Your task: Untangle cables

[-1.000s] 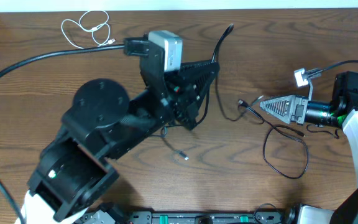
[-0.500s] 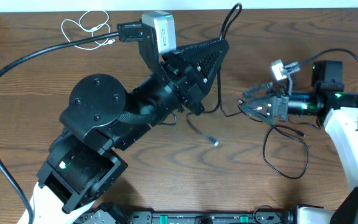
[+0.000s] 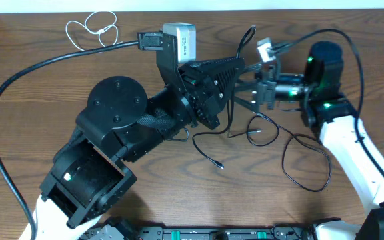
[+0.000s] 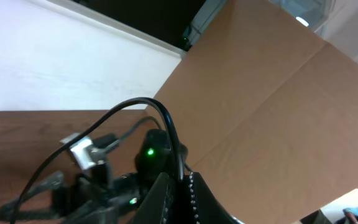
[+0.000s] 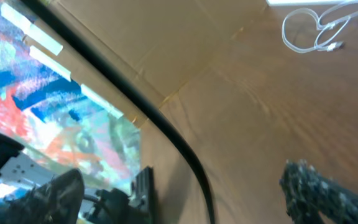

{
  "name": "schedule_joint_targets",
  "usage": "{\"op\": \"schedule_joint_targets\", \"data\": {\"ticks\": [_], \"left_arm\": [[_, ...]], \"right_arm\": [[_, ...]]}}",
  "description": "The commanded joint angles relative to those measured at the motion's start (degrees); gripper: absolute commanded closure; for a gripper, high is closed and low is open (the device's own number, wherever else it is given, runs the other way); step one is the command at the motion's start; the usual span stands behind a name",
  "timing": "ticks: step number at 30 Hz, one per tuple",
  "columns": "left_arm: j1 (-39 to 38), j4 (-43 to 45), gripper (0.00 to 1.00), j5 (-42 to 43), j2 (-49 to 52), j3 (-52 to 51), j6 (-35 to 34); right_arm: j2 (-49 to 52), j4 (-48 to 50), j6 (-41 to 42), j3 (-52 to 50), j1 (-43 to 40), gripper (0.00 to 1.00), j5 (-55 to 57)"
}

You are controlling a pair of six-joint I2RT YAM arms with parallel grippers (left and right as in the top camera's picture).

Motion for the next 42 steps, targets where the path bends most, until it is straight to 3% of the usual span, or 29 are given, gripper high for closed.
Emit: {"op": "schedule_joint_targets", "data": {"ticks": [1, 3, 9, 12, 17, 28, 31, 36, 42], "left_arm": [[0.2, 0.2, 0.93, 2.3, -0.2, 0.7, -0.8], [0.2, 0.2, 0.93, 2.3, -0.2, 0.7, -0.8], [0.2, -0.3, 0.93, 2.1, -0.2, 0.7, -0.7], [0.2, -0.3, 0.93, 1.9, -0.2, 0.7, -0.5], [0.2, -1.8, 0.93, -2.6, -0.2, 0.7, -0.5], [0.2, -1.7, 0.93, -2.7, -0.2, 0.7, -0.5], [0.2, -1.7, 0.93, -2.7, -0.2, 0.7, -0.5], [0.3, -3.3, 0.92, -5.7, -0.2, 0.7, -0.5], [0.3, -12.2, 0.87, -18.3, -0.2, 0.7, -0.5]], "right_arm": [[-0.3, 0.7, 4.9, 0.4, 2.6, 0.21, 6.8], [-0.3, 0.7, 5.1, 0.4, 3.2, 0.40, 8.2], [-0.3, 0.7, 6.3, 0.4, 3.2, 0.62, 8.4], [-0.3, 0.7, 6.4, 0.4, 3.2, 0.59, 7.5], [-0.3, 0.7, 6.4, 0.4, 2.5, 0.66, 7.3], [-0.3, 0.7, 6.4, 0.4, 2.4, 0.85, 6.4], [-0.3, 0.0, 6.4, 0.4, 2.4, 0.99, 6.4], [-0.4, -0.3, 7.0, 0.4, 2.4, 0.99, 5.8], [-0.6, 1.7, 10.9, 0.4, 1.6, 0.99, 5.8]]}}
